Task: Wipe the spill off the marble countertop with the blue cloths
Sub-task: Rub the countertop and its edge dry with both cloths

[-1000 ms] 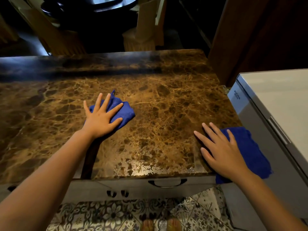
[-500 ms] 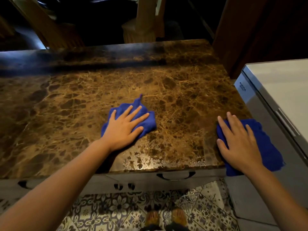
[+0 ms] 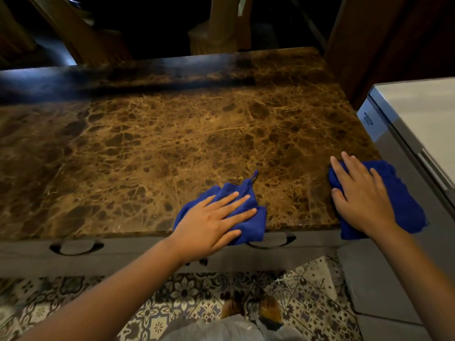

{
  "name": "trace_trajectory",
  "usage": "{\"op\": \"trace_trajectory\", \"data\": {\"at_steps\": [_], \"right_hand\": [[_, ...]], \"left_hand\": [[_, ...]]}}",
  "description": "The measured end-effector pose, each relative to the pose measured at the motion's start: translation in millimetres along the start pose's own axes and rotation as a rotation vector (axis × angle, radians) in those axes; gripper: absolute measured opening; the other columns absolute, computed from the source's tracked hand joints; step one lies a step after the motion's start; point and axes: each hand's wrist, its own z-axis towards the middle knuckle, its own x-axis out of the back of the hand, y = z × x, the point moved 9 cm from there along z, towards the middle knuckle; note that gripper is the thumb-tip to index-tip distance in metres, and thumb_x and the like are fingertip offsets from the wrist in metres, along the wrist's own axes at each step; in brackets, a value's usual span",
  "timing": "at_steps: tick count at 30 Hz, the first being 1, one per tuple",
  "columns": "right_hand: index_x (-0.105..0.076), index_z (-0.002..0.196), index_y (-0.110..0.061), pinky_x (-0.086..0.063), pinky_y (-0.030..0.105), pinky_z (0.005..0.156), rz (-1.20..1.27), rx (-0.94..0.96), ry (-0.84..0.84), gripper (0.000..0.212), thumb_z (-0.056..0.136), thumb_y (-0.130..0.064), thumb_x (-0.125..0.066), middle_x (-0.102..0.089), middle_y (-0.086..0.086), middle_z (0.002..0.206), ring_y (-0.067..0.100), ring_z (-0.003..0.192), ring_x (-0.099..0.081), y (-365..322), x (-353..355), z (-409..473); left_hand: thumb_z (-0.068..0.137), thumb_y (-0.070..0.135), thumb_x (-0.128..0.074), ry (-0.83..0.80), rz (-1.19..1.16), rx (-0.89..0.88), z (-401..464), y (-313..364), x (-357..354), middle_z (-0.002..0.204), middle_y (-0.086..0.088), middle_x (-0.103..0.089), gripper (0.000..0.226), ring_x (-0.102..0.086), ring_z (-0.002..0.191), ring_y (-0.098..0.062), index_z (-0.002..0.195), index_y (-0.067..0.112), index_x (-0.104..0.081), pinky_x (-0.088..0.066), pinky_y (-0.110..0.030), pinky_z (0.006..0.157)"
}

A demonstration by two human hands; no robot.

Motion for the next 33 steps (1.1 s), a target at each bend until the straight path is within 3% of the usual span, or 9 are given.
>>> {"op": "trace_trajectory", "data": {"at_steps": [9,12,16,21,25,28,33], "right_hand": [[-0.019,0.144,-0.018,-0.012,0.050,0.112,0.011,0.008,0.021,0.061,0.089,-0.019,-0.046,-0.018,0.010,0.154,0.025,0.141,-0.013,1,0,0],[-0.019,0.144,-0.018,-0.012,0.050,0.112,0.012,0.015,0.023,0.061,0.089,-0.019,-0.046,-0.019,0.010,0.154,0.025,0.141,-0.013,1,0,1],[-0.019,0.144,-0.019,-0.011,0.049,0.112,0.017,0.014,0.025,0.061,0.089,-0.021,-0.045,-0.018,0.009,0.154,0.023,0.141,-0.012,2,-1,1],[-0.018,0.144,-0.020,-0.011,0.048,0.113,0.009,0.011,0.020,0.062,0.089,-0.022,-0.045,-0.017,0.009,0.155,0.023,0.141,-0.011,4,-2,2],[-0.018,0.144,-0.020,-0.011,0.048,0.112,0.007,0.011,0.027,0.059,0.089,-0.026,-0.040,-0.018,0.009,0.154,0.023,0.141,-0.013,4,-3,1],[-0.018,0.144,-0.020,-0.013,0.048,0.112,0.003,0.008,0.024,0.062,0.085,-0.030,-0.033,-0.019,0.009,0.154,0.024,0.141,-0.014,3,-2,1],[-0.016,0.145,-0.022,-0.012,0.048,0.113,0.006,0.002,0.018,0.064,0.089,-0.024,-0.046,-0.016,0.008,0.155,0.022,0.141,-0.012,4,-4,1]], "left_hand": [[0.096,0.041,-0.026,0.193,-0.133,-0.133,-42,19,18,0.128,-0.005,-0.060,0.047,-0.056,0.118,-0.018,0.121,0.020,-0.061,-0.044,-0.033,0.093],[0.097,0.041,-0.026,0.345,-0.255,-0.027,-53,2,36,0.126,-0.006,-0.059,0.046,-0.059,0.112,-0.019,0.122,0.019,-0.058,-0.043,-0.032,0.090],[0.096,0.044,-0.028,0.494,-0.275,0.268,-38,-71,60,0.131,-0.015,-0.054,0.051,-0.048,0.122,-0.021,0.130,0.011,-0.049,-0.036,-0.033,0.097],[0.097,0.025,-0.039,0.325,-0.219,0.526,19,-156,41,0.147,-0.013,-0.038,0.042,-0.036,0.135,-0.030,0.138,0.017,-0.041,-0.033,-0.045,0.106],[0.096,0.041,-0.031,0.137,-0.056,0.567,61,-182,19,0.155,-0.002,-0.024,0.045,-0.018,0.142,-0.025,0.141,0.036,-0.029,-0.010,-0.063,0.108],[0.094,0.051,-0.024,0.071,-0.052,0.541,91,-186,12,0.158,-0.001,-0.014,0.046,-0.011,0.144,-0.027,0.140,0.048,-0.019,-0.006,-0.068,0.106],[0.094,0.052,-0.024,0.031,-0.058,0.361,137,-150,7,0.158,0.002,-0.010,0.047,-0.009,0.144,-0.024,0.140,0.050,-0.014,-0.007,-0.066,0.108]]}}
